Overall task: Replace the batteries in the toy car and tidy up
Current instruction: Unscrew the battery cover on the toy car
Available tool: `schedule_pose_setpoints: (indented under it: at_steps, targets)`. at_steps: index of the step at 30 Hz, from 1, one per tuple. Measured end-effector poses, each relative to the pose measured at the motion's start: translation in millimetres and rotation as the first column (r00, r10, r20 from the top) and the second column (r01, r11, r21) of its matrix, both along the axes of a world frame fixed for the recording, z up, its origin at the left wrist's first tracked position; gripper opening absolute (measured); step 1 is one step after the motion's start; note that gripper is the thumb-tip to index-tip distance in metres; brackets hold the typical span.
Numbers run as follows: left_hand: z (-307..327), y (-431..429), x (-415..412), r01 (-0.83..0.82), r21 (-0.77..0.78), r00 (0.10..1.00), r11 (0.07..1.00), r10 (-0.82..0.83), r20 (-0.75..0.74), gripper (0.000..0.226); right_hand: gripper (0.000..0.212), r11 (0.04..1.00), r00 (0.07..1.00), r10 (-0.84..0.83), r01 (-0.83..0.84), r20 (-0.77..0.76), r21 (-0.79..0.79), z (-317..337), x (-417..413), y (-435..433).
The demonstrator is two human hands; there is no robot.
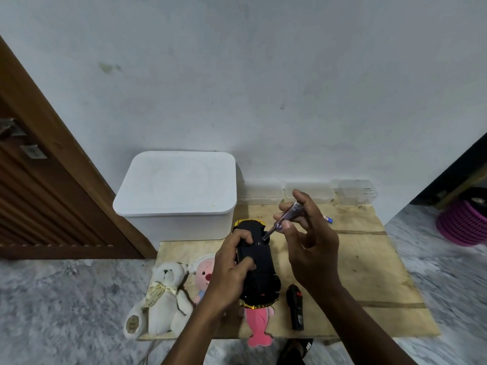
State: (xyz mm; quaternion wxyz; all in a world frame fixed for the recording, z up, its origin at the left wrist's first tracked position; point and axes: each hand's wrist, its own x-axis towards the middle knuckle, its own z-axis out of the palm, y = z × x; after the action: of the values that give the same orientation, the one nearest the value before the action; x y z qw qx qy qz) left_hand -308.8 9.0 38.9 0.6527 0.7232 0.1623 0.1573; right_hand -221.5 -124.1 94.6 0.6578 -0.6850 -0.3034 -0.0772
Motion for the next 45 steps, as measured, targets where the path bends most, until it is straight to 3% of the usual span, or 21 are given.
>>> schedule_pose_setpoints:
  at_steps: [6,13,19,45]
  targets:
    - [1.9,-1.1,0.9,0.005,-0.011,1.000,1.000,-0.005,0.012,0.035,0.068,1.000,0.997,-0.007,0.006,0.081,0.010,5.8,-0.4,0.1]
    - [-0.6,-3.6,-0.9,0.016,0.002,1.000,1.000,-0.016,0.014,0.035,0.065,0.999,0.999,0.034,-0.034,0.008,0.026,3.3,-2.8,-0.7]
    - [2.1,-5.6,-2.4,0.015,0.003,0.999,1.000,-0.015,0.032,0.034,0.061,0.999,0.994,0.025,-0.028,0.104,0.035,4.5,-1.9,-2.8]
    - [4.5,-4.7,-2.9,0.019,-0.013,0.998,1.000,-0.018,0.055,0.033,0.062,0.999,0.990,0.043,-0.046,0.138,0.021,1.9,-4.1,-5.0]
